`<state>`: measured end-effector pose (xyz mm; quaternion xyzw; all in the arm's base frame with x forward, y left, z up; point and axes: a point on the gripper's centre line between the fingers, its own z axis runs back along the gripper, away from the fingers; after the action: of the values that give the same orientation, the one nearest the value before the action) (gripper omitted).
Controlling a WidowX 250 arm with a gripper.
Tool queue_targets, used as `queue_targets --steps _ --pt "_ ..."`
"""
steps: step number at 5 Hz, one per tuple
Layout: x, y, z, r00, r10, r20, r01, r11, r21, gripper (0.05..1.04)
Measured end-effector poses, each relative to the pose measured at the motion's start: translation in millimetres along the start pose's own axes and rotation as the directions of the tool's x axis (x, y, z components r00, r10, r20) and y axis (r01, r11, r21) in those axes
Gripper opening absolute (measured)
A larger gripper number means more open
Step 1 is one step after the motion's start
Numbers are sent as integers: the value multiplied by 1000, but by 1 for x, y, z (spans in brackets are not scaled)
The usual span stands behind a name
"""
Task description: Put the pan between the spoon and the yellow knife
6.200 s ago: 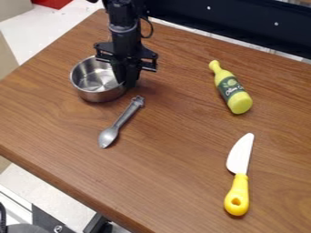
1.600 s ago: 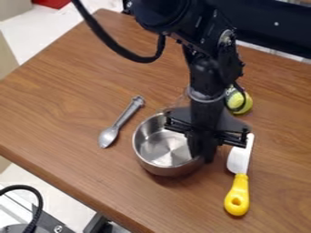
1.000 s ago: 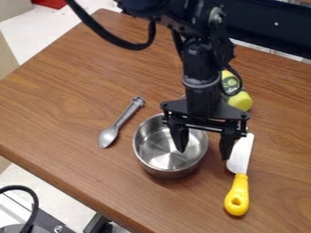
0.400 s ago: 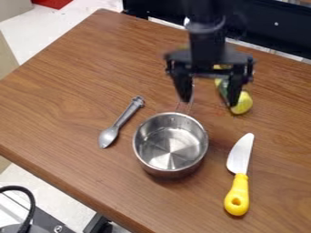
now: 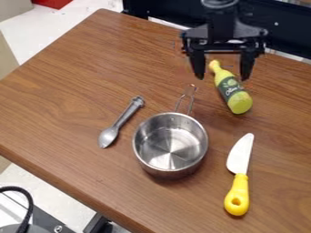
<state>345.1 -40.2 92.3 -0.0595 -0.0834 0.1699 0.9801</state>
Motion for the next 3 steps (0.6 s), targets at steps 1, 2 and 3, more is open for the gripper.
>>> queue_targets --steps 1,2,3 --pt "13 1 -6 1000 14 6 -14 1000 13 999" --pt "21 1 -2 1000 6 10 -6 1000 2 999" --pt "25 2 -2 999 -15 40 14 1000 19 999"
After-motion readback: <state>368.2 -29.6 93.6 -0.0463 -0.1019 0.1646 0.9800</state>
